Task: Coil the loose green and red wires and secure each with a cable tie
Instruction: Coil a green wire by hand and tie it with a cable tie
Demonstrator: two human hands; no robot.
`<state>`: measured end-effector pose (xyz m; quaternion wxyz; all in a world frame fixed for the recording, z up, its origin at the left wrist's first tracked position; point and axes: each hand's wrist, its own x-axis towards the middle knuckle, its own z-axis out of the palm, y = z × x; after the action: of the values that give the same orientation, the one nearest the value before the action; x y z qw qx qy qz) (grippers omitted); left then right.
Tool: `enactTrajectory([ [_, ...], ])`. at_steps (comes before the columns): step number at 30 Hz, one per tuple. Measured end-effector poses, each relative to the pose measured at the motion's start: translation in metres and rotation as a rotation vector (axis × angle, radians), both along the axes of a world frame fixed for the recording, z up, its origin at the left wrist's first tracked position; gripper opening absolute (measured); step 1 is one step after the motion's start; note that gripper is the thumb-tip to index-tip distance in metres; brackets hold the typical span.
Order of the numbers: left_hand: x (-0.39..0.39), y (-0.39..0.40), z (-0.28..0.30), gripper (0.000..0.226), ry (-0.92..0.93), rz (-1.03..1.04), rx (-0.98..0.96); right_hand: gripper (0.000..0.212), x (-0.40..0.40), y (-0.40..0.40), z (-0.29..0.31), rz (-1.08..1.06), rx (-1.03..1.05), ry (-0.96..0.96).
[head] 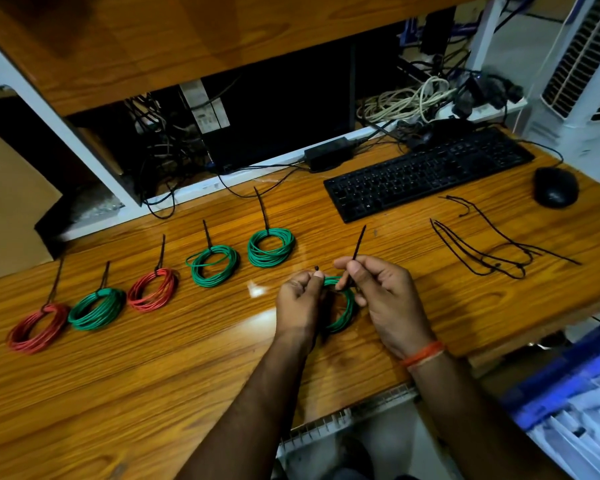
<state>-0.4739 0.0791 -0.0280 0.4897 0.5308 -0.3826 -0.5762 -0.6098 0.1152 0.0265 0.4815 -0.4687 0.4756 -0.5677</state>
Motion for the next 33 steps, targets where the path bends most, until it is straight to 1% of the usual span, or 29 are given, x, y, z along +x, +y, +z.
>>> enactTrajectory([
  [3, -0.001, -0.001, 0.003, 0.035, 0.009, -0.019, 0.000, 0.020, 0.003, -0.005, 0.000, -0.099, 0.070, -0.068],
  [4, -0.001, -0.001, 0.004, 0.031, 0.010, -0.021, 0.012, 0.023, 0.004, -0.006, 0.001, -0.139, 0.090, -0.064],
  [5, -0.001, -0.001, 0.004, 0.028, 0.011, -0.025, 0.023, 0.024, 0.005, -0.007, 0.002, -0.182, 0.091, -0.015],
  [6, 0.000, -0.001, 0.003, 0.030, 0.012, -0.025, 0.033, 0.022, 0.004, -0.008, 0.002, -0.224, 0.067, 0.078],
  [8, -0.001, -0.001, 0.003, 0.040, 0.017, -0.032, 0.035, 0.014, 0.004, -0.009, 0.003, -0.298, -0.021, 0.342],
  [10, -0.002, -0.001, 0.004, 0.044, 0.029, -0.048, 0.029, 0.011, 0.004, -0.010, 0.005, -0.327, -0.122, 0.578],
  [12, -0.002, -0.001, 0.006, 0.043, 0.035, -0.050, 0.027, 0.010, 0.003, -0.012, 0.005, -0.305, -0.189, 0.718],
  [14, -0.001, 0.000, 0.006, 0.043, 0.023, -0.058, 0.023, 0.009, 0.001, -0.015, 0.004, -0.271, -0.221, 0.793],
  [17, -0.001, 0.002, 0.007, 0.044, 0.009, -0.075, -0.001, 0.010, -0.003, -0.018, 0.003, -0.217, -0.255, 0.865],
  [22, -0.001, 0.003, 0.009, 0.046, -0.024, -0.079, -0.022, 0.008, -0.002, -0.019, 0.003, -0.170, -0.319, 0.928],
  [29, 0.000, 0.004, 0.009, 0.042, -0.049, -0.081, -0.041, 0.007, 0.001, -0.019, 0.006, -0.167, -0.306, 0.952],
  [33, 0.001, 0.005, 0.010, 0.035, -0.063, -0.081, -0.053, 0.005, 0.001, -0.019, 0.007, -0.172, -0.287, 0.962],
])
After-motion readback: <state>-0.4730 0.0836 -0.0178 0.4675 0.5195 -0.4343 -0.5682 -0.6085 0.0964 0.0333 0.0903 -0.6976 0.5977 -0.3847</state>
